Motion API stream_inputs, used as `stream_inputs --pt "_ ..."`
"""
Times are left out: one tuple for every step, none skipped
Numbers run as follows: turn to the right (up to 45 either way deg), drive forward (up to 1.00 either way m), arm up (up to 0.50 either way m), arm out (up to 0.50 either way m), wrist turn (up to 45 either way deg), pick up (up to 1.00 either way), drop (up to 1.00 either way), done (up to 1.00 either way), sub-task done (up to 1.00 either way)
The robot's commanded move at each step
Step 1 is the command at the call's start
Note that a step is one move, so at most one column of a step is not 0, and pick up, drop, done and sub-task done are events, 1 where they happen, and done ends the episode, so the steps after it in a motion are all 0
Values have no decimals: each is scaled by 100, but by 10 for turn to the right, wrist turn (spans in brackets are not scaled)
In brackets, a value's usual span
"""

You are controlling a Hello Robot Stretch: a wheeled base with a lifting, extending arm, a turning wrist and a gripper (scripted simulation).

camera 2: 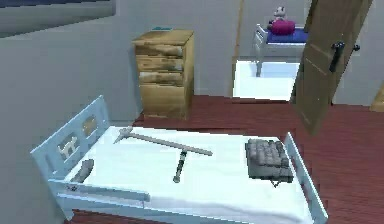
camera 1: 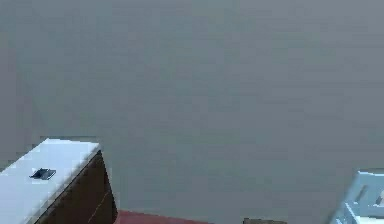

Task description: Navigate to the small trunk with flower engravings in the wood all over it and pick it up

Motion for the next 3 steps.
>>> stream_inputs --pt "-450 0 0 0 0 0 0 0 0" --pt "-120 0 0 0 0 0 0 0 0" --pt "0 0 16 0 0 0 0 0 0"
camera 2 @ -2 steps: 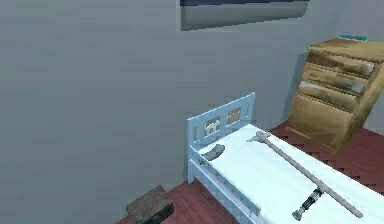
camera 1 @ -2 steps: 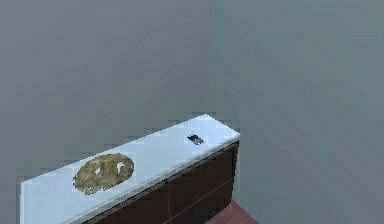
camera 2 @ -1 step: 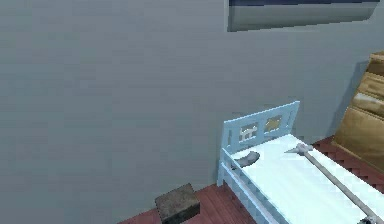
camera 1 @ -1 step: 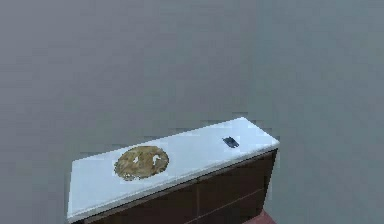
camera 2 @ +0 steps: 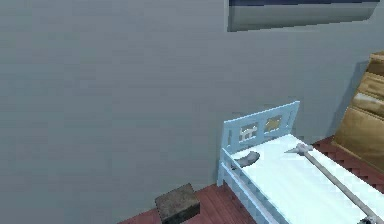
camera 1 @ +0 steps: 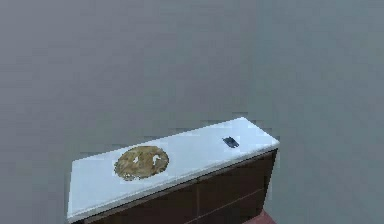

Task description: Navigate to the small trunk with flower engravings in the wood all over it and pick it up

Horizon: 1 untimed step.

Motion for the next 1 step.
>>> stream_inputs --pt "0 0 0 50 0 0 0 0 0"
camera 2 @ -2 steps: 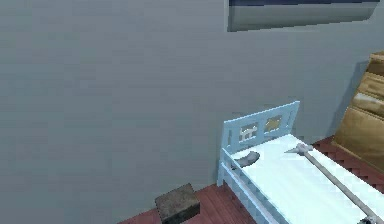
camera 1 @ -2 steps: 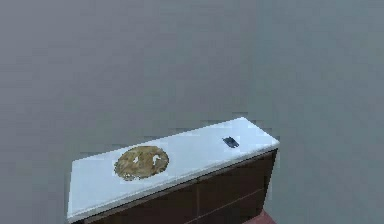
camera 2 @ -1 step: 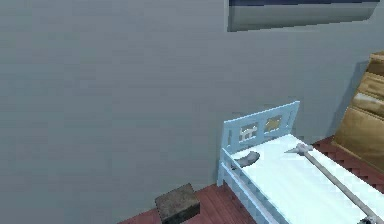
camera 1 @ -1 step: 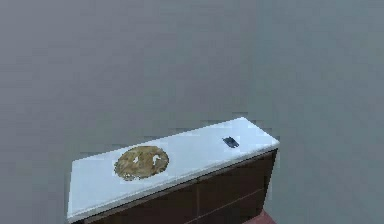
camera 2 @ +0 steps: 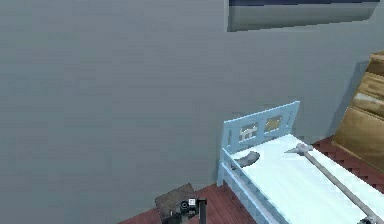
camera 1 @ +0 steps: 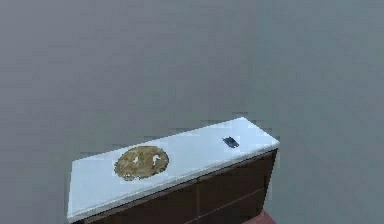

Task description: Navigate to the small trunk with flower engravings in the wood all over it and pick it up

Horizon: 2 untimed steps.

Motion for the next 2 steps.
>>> stream_inputs --pt "0 0 0 0 450 0 0 0 0" --pt "0 0 0 0 450 0 0 0 0"
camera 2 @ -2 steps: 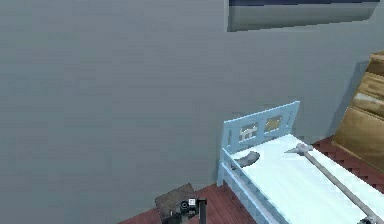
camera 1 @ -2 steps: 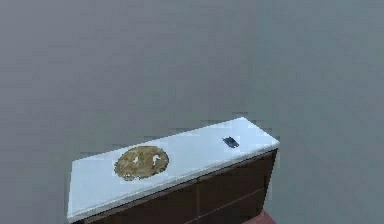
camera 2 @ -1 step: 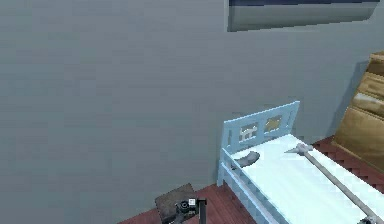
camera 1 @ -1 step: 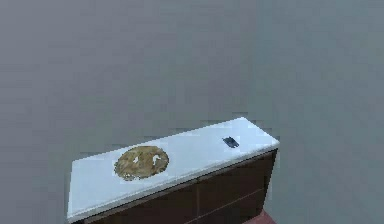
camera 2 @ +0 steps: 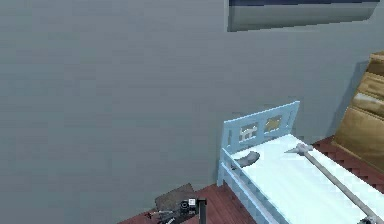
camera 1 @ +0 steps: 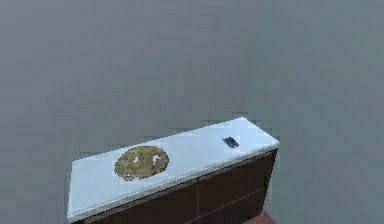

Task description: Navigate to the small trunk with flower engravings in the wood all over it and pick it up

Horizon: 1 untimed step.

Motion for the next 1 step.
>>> stream_inputs --pt "0 0 0 0 360 0 0 0 0"
